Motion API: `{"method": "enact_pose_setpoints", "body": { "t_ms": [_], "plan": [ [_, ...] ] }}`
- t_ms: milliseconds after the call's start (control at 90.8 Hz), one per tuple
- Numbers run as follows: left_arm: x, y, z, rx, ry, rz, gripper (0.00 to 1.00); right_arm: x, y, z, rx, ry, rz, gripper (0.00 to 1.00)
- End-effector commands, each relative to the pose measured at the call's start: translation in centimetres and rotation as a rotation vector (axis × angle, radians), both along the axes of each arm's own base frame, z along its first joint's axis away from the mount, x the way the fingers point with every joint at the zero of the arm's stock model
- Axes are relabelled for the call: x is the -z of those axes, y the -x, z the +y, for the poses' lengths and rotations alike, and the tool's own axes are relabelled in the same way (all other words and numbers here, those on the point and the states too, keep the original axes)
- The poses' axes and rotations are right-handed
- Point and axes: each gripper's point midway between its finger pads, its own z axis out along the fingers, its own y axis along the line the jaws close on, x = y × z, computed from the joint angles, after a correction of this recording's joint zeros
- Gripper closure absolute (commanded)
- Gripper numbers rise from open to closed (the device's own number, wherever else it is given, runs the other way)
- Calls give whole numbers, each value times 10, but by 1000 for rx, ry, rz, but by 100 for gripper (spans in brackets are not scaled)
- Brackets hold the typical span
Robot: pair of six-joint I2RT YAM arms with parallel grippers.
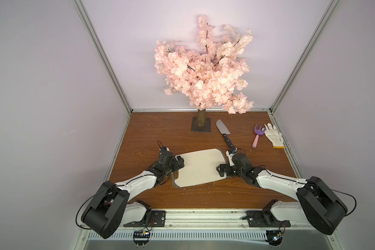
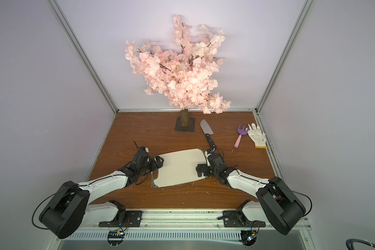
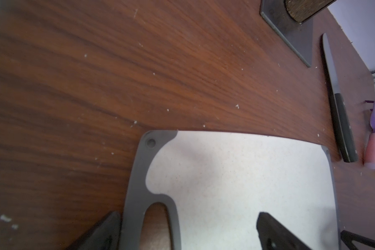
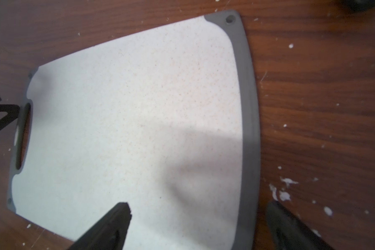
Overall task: Align the knife with the edge of the cutting board
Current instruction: Adjust the work surface at the center of the board.
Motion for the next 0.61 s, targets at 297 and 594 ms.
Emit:
{"method": "enact_pose_setpoints", "body": {
  "t_ms": [297, 594],
  "plan": [
    [37, 14, 1, 20, -30, 153, 0, 9, 30, 6, -13, -24, 34, 0],
    [42, 12, 0, 17, -28, 159, 0, 3, 40, 2, -4, -60, 14, 1]
  ]
}}
